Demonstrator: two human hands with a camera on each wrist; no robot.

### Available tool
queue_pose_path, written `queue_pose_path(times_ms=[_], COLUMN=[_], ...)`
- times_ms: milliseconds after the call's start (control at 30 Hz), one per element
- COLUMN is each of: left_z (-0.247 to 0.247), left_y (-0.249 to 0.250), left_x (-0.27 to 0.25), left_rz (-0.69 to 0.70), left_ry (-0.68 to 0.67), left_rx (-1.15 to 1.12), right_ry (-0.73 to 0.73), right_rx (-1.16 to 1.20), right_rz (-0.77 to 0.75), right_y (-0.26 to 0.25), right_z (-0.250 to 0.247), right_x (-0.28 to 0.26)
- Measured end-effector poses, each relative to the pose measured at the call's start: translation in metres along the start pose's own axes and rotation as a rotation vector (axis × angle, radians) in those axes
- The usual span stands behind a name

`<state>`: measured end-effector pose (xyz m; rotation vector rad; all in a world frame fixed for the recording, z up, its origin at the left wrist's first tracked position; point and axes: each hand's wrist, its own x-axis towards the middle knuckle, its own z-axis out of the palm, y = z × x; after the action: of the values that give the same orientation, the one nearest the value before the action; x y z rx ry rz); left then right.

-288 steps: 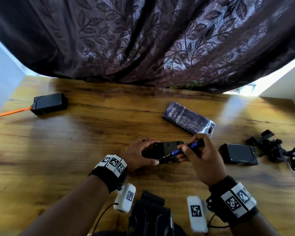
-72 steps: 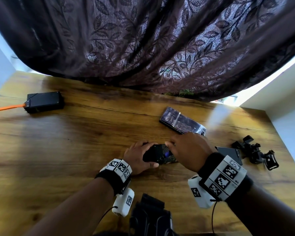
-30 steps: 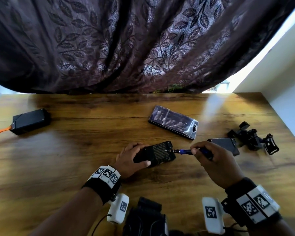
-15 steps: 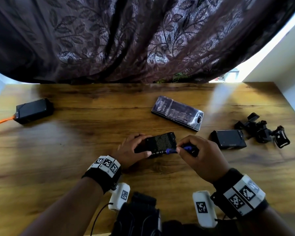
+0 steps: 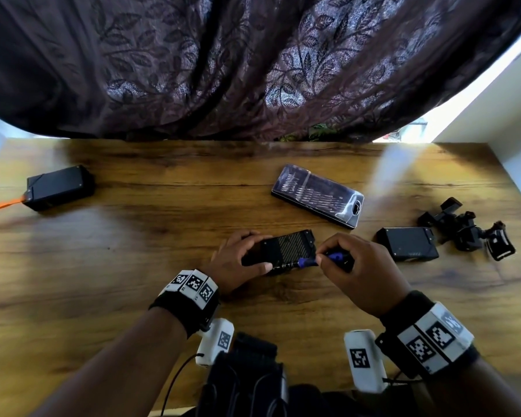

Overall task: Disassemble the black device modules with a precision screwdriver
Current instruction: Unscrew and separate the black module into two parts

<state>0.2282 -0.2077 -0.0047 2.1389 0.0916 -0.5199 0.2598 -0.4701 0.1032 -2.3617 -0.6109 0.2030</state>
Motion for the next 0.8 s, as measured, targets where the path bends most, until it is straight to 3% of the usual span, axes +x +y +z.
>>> queue_pose_path(times_ms=[800], left_z=[0.0014], left_y=[0.0016], left_x=[0.0002], left_rz=[-0.005], left_ry=[0.029], left_rx=[0.004], right_ry=[-0.048], right_rx=[-0.083], right_rz=[-0.033], right_y=[-0.0074], right_z=[-0.0033], right_x=[0.0052])
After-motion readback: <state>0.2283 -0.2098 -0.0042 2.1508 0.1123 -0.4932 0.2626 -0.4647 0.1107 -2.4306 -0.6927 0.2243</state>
